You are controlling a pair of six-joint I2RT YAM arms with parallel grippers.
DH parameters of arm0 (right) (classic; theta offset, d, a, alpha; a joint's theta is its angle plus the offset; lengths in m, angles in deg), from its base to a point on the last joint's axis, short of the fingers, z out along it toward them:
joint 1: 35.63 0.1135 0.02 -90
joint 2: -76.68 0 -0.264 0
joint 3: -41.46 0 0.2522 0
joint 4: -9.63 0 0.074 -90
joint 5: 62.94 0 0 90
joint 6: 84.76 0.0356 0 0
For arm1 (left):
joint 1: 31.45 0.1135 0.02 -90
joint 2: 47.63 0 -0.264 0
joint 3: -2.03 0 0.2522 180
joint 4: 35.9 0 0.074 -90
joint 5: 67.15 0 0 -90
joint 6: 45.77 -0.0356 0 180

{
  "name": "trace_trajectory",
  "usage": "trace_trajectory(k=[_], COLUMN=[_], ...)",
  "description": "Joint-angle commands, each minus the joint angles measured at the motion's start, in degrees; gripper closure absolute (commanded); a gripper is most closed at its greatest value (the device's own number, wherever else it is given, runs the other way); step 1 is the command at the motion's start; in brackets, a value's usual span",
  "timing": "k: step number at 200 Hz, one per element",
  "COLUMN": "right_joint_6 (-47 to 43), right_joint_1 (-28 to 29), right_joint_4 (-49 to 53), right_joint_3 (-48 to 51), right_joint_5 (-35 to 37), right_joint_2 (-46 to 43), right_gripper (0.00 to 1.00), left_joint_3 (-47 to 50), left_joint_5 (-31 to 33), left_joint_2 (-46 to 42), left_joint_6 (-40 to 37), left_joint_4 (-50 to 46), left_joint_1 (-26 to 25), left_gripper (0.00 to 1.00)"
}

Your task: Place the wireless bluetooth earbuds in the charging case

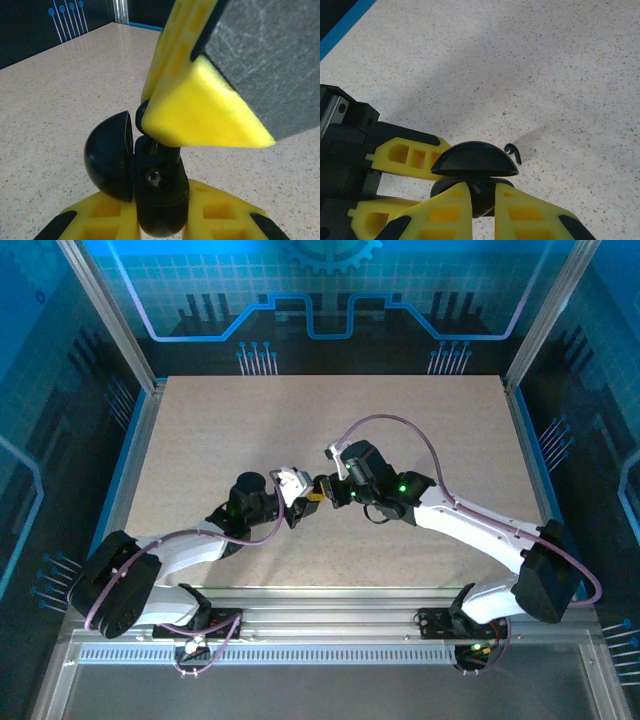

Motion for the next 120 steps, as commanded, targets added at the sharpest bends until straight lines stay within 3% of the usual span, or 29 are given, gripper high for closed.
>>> trace_trajectory(k=[1,120], right_joint_6=[-1.6,-1.3], right_joint_1=[0.8,1.5], right_joint_4=[1.7,1.5], right_joint_3=[-1.8,-2.5], right_joint_5=[1.1,-0.2], right_joint_2=[0.4,2.9], right_gripper=[0.87,0.86], left_joint_3=[-1.7,-1.9], left_joint_5=[-0.5,-0.8], left_joint_2=[-1.9,-2.3], left_joint_6=[-0.8,-1.1], left_joint_4=[0.5,0.7], left_joint_1=[-0.3,-0.3], left_gripper=[0.90,0.89])
